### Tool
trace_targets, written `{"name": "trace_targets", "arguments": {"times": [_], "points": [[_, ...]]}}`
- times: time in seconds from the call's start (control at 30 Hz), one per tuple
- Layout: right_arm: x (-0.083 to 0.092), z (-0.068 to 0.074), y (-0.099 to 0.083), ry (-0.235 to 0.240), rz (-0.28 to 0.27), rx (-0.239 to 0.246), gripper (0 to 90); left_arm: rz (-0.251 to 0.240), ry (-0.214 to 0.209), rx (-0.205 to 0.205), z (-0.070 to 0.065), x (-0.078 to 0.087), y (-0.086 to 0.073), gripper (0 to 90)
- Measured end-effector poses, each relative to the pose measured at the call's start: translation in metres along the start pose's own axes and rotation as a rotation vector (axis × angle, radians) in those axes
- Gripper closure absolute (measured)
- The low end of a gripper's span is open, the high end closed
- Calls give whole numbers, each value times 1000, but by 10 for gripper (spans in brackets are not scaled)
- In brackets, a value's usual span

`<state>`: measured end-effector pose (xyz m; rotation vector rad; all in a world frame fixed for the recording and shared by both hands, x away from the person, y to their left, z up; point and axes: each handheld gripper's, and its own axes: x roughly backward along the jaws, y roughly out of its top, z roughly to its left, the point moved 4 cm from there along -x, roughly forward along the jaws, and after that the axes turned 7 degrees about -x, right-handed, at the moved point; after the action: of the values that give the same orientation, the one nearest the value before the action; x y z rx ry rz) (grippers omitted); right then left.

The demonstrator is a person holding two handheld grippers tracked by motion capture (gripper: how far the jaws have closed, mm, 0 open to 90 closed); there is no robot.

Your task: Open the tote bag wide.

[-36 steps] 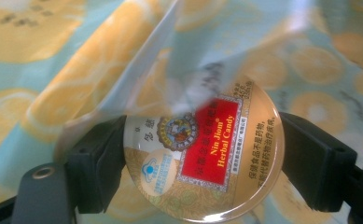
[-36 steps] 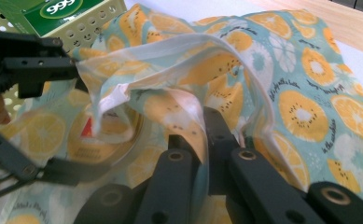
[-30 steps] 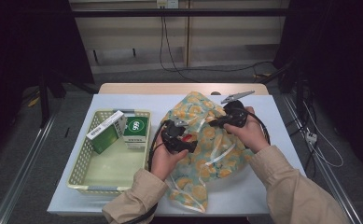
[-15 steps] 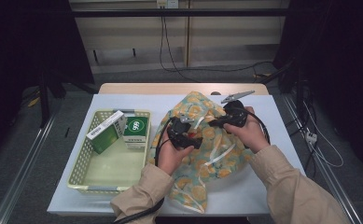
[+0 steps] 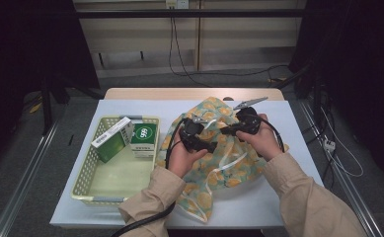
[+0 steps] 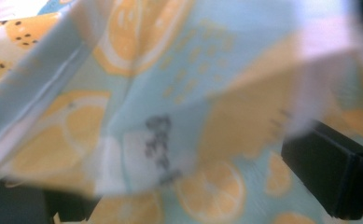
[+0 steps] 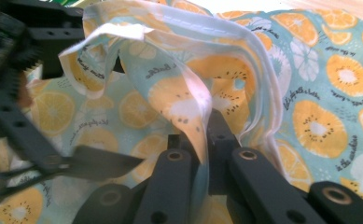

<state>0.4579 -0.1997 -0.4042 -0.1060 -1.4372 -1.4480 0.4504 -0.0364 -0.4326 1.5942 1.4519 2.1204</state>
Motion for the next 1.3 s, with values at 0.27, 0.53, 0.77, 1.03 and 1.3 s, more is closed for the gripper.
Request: {"name": "trace_targets", "arguments": {"times": [0.27, 0.53, 0.77, 1.03, 1.3], "points": [[-1, 2, -3, -10, 5, 2, 886, 21, 0, -27, 0, 35, -2, 114], [-3, 3, -4, -16, 13, 0, 887, -12, -36, -49, 4, 71, -1, 114], [0, 1, -4, -19, 6, -1, 888, -4, -52, -67, 16, 90, -6, 108], [0, -1, -4, -20, 11, -6, 888, -23, -55, -72, 29, 109, -12, 90], [-3, 1, -3, -13, 14, 1, 888, -47, -56, -67, 41, 122, -17, 86]]}}
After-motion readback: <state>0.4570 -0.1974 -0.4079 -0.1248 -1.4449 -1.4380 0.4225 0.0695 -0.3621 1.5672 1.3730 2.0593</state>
